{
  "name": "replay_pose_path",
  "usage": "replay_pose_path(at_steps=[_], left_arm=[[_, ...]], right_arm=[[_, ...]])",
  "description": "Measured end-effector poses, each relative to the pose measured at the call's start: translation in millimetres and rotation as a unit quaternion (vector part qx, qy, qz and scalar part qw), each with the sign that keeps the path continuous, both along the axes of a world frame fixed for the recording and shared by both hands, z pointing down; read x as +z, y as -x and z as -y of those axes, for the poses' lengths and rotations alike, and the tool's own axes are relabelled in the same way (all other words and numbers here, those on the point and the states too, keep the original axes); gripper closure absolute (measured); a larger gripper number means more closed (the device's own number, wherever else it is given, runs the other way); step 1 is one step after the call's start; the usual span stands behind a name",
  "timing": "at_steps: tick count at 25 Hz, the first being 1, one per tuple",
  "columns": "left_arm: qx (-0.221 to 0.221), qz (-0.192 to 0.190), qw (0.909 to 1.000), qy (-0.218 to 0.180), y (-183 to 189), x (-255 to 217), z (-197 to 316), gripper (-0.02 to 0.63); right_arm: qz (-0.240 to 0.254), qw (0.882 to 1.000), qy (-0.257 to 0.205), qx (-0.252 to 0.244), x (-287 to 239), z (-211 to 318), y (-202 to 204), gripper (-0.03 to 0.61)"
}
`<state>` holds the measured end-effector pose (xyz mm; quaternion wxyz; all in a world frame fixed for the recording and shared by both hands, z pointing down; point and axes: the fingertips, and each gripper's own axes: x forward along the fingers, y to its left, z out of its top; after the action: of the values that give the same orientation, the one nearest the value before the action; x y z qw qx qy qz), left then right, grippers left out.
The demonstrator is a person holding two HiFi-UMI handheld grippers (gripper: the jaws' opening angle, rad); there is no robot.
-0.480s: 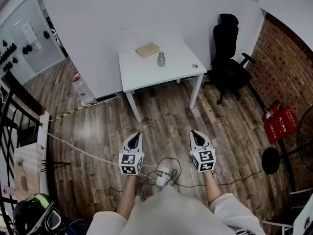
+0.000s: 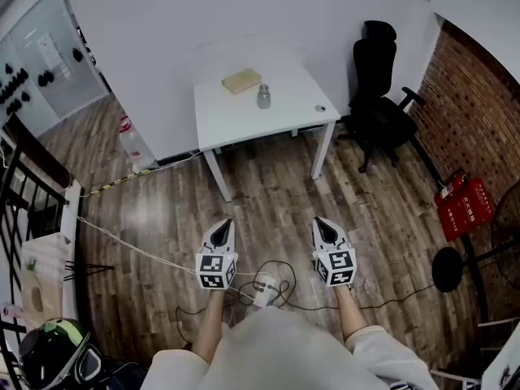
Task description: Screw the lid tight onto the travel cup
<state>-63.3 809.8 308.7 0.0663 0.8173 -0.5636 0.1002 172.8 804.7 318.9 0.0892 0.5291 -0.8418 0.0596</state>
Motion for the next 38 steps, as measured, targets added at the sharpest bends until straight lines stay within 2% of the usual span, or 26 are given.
replay_pose_path(at_steps=[10,23,31,38], left_arm=[[-0.006,0.009,0.9999,0.005,-29,4,6,0.606],[-0.004,0.011,0.9998,0.012,-35,18,55,0.606],[0.006,0.002,0.9998,0.02,-31,43,135,0.606],[0.023,-0.006,0.9991,0.035,-18,53,251,0.606]], right_arm=[[0.003,1.0,0.007,-0.016,9,13,-21,0.58],[-0.003,0.999,0.018,-0.033,26,58,-18,0.58],[-0.013,0.999,0.024,-0.021,44,130,-18,0.58],[-0.018,0.999,0.037,-0.013,49,241,3,0.58]])
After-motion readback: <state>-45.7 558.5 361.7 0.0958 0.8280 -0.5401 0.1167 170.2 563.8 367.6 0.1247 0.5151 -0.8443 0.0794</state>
